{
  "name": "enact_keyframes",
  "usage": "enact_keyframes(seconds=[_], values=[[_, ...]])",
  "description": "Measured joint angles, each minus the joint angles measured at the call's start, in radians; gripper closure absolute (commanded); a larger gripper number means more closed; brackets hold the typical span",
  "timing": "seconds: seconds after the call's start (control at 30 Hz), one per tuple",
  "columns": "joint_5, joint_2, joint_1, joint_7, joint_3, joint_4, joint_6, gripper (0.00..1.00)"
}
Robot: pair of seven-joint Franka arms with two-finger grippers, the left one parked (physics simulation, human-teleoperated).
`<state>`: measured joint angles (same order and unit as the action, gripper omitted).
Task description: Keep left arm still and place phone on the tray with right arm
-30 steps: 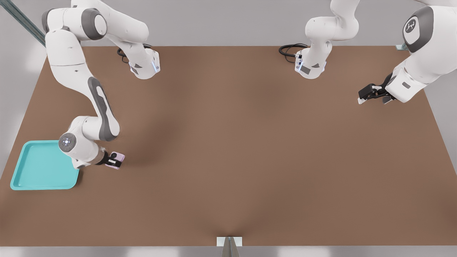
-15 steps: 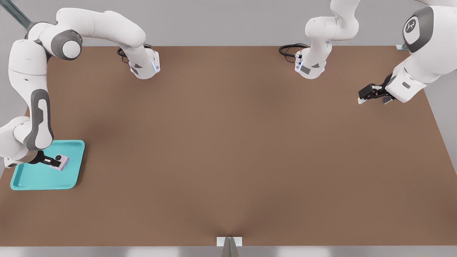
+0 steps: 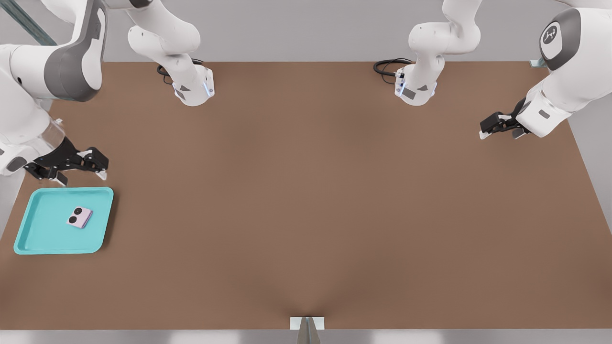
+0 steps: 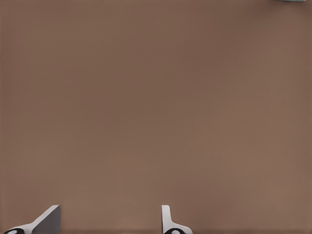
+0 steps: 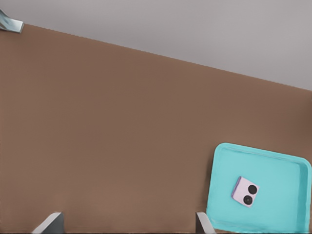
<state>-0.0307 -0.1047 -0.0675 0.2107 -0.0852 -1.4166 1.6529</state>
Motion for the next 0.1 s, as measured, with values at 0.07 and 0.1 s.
enact_keyframes(seconds=[0.07, 0.1], values=[[0.004, 0.044, 0.011, -0.017, 0.003, -0.071, -0.014, 0.00], [0.005, 0.054, 0.015, -0.024, 0.005, -0.085, -0.020, 0.00]])
